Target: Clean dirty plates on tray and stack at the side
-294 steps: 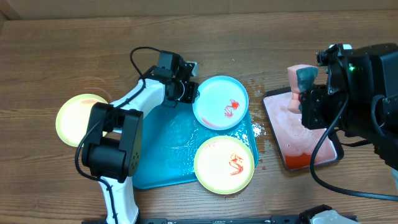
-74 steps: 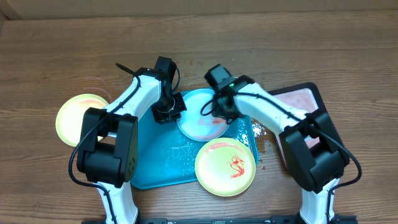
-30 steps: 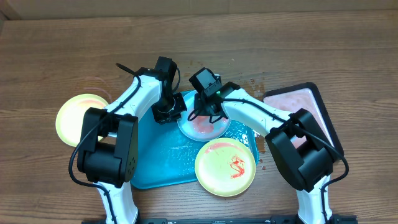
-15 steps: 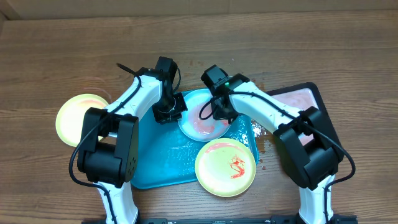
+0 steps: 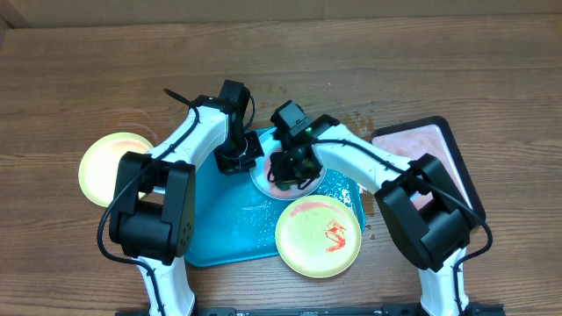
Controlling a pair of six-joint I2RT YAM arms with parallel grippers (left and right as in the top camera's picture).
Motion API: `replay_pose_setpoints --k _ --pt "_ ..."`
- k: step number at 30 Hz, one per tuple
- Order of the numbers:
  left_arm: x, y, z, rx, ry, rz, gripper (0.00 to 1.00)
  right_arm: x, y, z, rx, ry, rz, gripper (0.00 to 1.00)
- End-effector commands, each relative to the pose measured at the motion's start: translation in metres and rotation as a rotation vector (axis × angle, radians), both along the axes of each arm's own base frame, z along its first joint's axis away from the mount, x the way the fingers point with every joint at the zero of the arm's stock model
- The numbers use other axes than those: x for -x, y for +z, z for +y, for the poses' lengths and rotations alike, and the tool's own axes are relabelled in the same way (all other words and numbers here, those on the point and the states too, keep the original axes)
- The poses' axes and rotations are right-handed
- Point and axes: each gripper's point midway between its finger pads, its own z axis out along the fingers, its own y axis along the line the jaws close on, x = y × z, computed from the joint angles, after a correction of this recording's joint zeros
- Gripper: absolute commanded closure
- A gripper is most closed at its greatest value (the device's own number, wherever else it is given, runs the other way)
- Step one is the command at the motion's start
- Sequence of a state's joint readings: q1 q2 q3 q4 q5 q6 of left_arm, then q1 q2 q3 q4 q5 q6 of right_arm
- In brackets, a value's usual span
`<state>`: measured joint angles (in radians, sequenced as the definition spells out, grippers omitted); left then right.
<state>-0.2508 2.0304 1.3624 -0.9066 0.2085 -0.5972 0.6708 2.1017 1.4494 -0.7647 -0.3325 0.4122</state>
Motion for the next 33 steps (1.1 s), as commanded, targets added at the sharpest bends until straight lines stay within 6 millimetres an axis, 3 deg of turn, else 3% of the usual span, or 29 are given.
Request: replay_pose_setpoints --k 1,4,13,23,27,33 --pt "0.016 -0.034 0.025 -0.131 0.041 0.085 0.95 0.010 -0.016 0.017 -0.058 -0.043 0.071 0.96" --pt "0.016 -0.034 0.026 -0.132 0.041 0.088 0.96 -0.013 -0.022 0.012 -0.018 -0.140 0.002 0.96" --pt "0.018 -0.034 0.026 -0.135 0.040 0.094 0.95 -0.083 -0.025 -0.039 0.133 -0.351 -0.232 0.96" --pt "0.018 -0.034 0.026 -0.135 0.040 0.095 0.96 -0.124 -0.024 -0.104 0.213 -0.460 -0.298 0.96" --pt "0.018 -0.034 0.026 -0.134 0.041 0.095 0.96 -0.119 -0.029 -0.124 0.263 -0.479 -0.254 0.96" --pt "0.018 -0.034 0.027 -0.135 0.049 0.095 0.95 -0.077 -0.039 -0.143 0.374 -0.372 -0.112 0.96"
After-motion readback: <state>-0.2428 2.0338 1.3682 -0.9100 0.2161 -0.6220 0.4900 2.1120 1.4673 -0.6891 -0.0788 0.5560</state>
